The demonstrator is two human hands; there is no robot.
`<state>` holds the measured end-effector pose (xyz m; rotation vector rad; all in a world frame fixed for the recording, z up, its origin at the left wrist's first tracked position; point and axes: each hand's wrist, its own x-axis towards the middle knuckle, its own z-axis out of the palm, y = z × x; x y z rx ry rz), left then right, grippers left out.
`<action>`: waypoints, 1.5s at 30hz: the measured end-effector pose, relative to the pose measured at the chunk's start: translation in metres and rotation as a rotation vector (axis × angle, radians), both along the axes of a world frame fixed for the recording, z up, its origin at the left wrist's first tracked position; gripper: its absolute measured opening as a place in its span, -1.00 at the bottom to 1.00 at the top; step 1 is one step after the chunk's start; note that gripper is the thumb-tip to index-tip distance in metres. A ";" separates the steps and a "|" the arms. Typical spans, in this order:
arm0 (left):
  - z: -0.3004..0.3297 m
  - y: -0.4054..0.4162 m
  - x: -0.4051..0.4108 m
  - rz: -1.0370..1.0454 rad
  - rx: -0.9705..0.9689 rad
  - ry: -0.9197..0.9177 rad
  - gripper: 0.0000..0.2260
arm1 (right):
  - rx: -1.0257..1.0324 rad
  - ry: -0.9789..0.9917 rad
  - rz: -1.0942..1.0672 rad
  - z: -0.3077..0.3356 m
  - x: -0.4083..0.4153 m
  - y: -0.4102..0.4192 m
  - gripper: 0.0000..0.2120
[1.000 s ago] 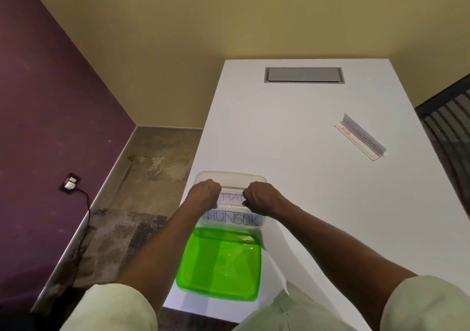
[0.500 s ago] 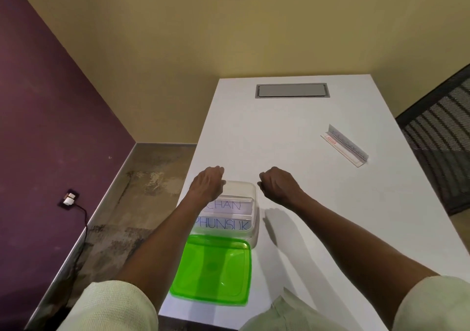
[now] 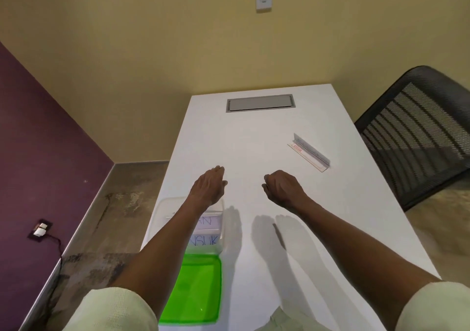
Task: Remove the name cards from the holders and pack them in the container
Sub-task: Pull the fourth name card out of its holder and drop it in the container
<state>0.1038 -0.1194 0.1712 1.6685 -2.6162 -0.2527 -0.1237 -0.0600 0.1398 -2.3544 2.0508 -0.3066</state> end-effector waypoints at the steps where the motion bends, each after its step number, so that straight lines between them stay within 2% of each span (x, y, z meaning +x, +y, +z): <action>1: 0.000 -0.001 -0.011 -0.016 -0.011 -0.003 -0.63 | 0.005 0.011 -0.017 0.000 -0.011 0.001 -0.78; 8: -0.004 -0.003 -0.073 -0.076 -0.026 -0.020 -0.66 | 0.027 0.052 -0.083 -0.005 -0.072 0.010 -0.83; 12: -0.006 -0.008 -0.104 -0.107 -0.020 0.006 -0.75 | 0.058 0.040 -0.149 -0.006 -0.102 0.011 -0.79; 21: -0.007 -0.030 -0.159 -0.150 -0.020 0.044 -0.81 | 0.082 -0.077 -0.268 -0.014 -0.154 0.009 -0.78; 32: -0.029 -0.074 -0.205 -0.167 0.049 0.058 -0.87 | 0.142 -0.116 -0.365 -0.044 -0.195 -0.015 -0.80; 36: -0.039 -0.096 -0.218 -0.151 0.107 0.077 -0.81 | 0.174 -0.183 -0.434 -0.054 -0.205 -0.029 -0.79; 40: -0.049 -0.127 -0.239 -0.041 0.223 0.162 -0.85 | 0.204 -0.179 -0.457 -0.063 -0.221 -0.044 -0.79; 42: -0.052 -0.143 -0.249 0.050 0.296 0.185 -0.68 | 0.248 -0.164 -0.509 -0.065 -0.225 -0.054 -0.76; 45: -0.059 -0.168 -0.263 0.096 0.333 0.211 -0.62 | 0.290 -0.244 -0.579 -0.068 -0.232 -0.068 -0.81</action>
